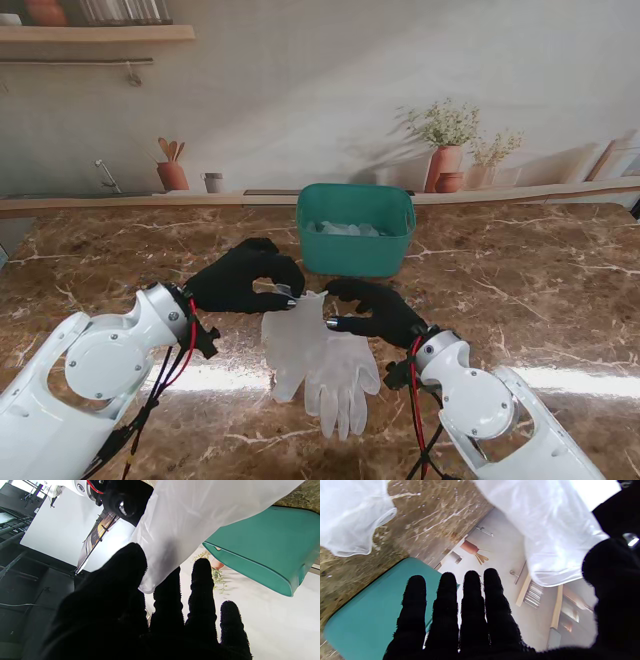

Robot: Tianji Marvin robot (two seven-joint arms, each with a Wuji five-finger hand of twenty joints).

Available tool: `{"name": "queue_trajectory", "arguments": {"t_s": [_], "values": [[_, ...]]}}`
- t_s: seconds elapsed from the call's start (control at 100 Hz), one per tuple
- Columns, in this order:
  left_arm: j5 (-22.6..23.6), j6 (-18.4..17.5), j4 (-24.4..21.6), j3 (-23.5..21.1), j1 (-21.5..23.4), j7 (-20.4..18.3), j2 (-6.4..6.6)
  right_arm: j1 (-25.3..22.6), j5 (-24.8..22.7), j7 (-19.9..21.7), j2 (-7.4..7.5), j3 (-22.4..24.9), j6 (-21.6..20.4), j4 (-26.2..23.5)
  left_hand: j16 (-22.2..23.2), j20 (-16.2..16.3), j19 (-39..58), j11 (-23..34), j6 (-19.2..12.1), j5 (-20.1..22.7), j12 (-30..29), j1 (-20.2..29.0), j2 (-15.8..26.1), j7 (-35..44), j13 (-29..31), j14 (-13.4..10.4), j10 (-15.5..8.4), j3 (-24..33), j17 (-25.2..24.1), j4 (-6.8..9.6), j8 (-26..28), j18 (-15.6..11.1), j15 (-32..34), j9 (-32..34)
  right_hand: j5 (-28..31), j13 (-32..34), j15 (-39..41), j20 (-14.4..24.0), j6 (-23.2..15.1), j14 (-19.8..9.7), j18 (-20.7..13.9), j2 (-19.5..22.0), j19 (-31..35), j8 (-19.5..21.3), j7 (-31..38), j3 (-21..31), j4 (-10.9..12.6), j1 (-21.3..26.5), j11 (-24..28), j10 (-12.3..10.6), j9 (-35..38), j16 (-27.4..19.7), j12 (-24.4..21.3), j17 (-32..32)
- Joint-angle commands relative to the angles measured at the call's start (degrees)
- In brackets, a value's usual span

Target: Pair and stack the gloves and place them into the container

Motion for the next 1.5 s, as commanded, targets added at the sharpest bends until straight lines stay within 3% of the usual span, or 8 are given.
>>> {"name": "queue_trajectory", "arguments": {"t_s": [0.0, 0.46, 0.5, 0.56, 0.99, 1.11, 1.21, 1.49], "values": [[0.56, -0.23, -0.24, 0.6, 0.29, 0.52, -0.29, -1.0, 0.64, 0.51, -0.2, -0.13, -0.44, -0.77, 1.04, -0.3, 1.41, -0.65, -2.67, 0.1, 0.37, -0.61, 0.63, -1.02, 1.73, 0.55, -2.03, -0.08, -0.58, -1.11, 0.97, 0.41, 2.09, 2.46, 1.39, -0.05, 0.87, 1.62, -1.16, -0.52, -1.46, -0.83, -0.95, 0.89, 1.11, 0.44, 0.56, -1.33, 0.9, -1.23, 1.17, -0.63, 0.35, -0.16], [3.13, -0.45, 0.76, 2.37, 0.09, 2.93, -0.66, -2.5, 2.28, -9.19, -2.45, -2.37, -2.81, -1.8, 3.01, -0.62, 2.84, -0.24, -2.47, 0.87, 0.79, -1.11, -0.33, -0.97, 2.3, 1.43, -1.57, 0.4, -0.62, -1.23, 0.58, 1.1, 3.94, 3.29, 19.77, 10.04, 14.41, 7.46, -13.67, -1.81, 0.15, -4.39, 4.7, 10.13, 21.17, -10.75, -1.91, 21.48, 13.13, -5.67, 17.56, 8.6, 13.94, 4.48], [3.33, -0.19, 0.71, 2.46, 0.27, 3.34, -0.75, -2.71, 1.37, -11.18, -2.84, -2.65, -2.93, -1.87, 3.14, -0.59, 3.05, -0.07, -2.31, 1.11, 0.93, -1.14, -0.64, -1.01, 2.41, 1.61, -1.43, 0.37, -0.59, -1.29, 0.36, 1.22, 4.05, 3.5, 21.36, 12.45, 17.13, 7.72, -18.45, -2.35, 0.24, -9.44, 7.11, -0.5, 34.94, 4.5, -8.08, 20.85, 14.54, -6.46, 21.62, 10.0, 14.93, 5.81], [3.8, -0.11, 0.77, 2.64, 0.56, 4.24, -0.91, -3.11, 0.32, -13.58, -3.32, -2.89, -3.16, -2.11, 3.57, -0.52, 4.0, 0.43, -2.06, 1.58, 1.54, -1.22, -0.89, -1.03, 2.54, 1.8, -1.07, 0.35, -0.73, -1.43, -0.45, 1.62, 4.32, 3.64, 23.52, 15.52, 20.8, 8.52, -18.7, -2.98, 0.25, -10.07, 10.55, -3.29, 38.02, 17.52, -11.82, 18.9, 15.95, -6.98, 25.95, 11.62, 21.13, 7.93], [4.69, -0.5, 1.62, 3.2, 3.2, 8.61, -1.72, -6.13, -11.61, -19.45, -3.17, -1.04, -7.97, -4.16, 2.2, -0.22, 5.39, 4.9, -0.13, -4.42, -0.07, -2.87, -1.71, -0.09, -11.82, 0.73, 2.13, -3.78, -1.3, -1.14, -3.25, 3.59, -2.88, -20.99, 24.56, 24.18, 33.0, 8.59, -19.94, -2.74, 2.35, -6.85, 24.26, 13.91, 37.38, 27.82, -10.23, 15.94, 21.04, -4.88, 33.92, 16.88, 29.55, 14.39], [4.38, 0.21, 2.45, 3.63, 3.73, 10.57, -2.19, -6.62, -12.93, -20.41, -3.2, -0.71, -8.43, -4.69, 1.34, -0.43, 4.95, 3.63, 5.39, -18.39, -1.68, -15.53, -1.5, -10.29, -15.87, 1.03, 1.58, 7.1, -1.41, 1.82, -5.65, 3.57, -4.17, -31.14, 24.64, 24.35, 33.74, 8.5, -19.94, -2.94, 2.35, -6.49, 24.53, 14.48, 37.0, 27.82, -10.5, 15.76, 21.66, -5.02, 34.06, 17.28, 30.5, 14.55], [4.4, 2.14, 2.33, 3.7, 4.05, 9.95, -2.09, -7.11, -13.76, -20.67, -3.14, -0.32, -8.88, -5.4, -0.43, -1.94, -2.51, 2.04, 12.75, -26.54, -3.61, -18.08, -2.55, -26.5, -21.58, 0.92, 0.99, 3.2, -1.7, 1.85, -21.09, 2.64, -6.84, -40.39, 24.53, 24.41, 33.94, 8.41, -19.88, -3.13, 2.17, -6.28, 24.6, 14.74, 36.81, 27.61, -10.67, 15.71, 21.76, -5.3, 34.11, 17.39, 30.77, 14.57], [3.09, 5.57, 3.12, 5.66, 2.82, 7.33, -1.79, -8.5, -16.19, -20.27, -2.66, 0.8, -11.07, -6.9, 1.32, 4.12, -17.83, 4.78, 22.88, -18.94, 0.29, -18.42, -2.33, -40.47, -26.08, 1.96, 4.78, -2.88, -2.7, 2.47, -35.28, -0.07, -7.21, -40.45, 24.58, 24.41, 34.08, 8.24, -20.07, -3.3, 2.04, -6.47, 24.79, 14.93, 36.27, 27.37, -10.71, 15.59, 21.8, -5.76, 34.35, 17.48, 31.06, 14.64]]}}
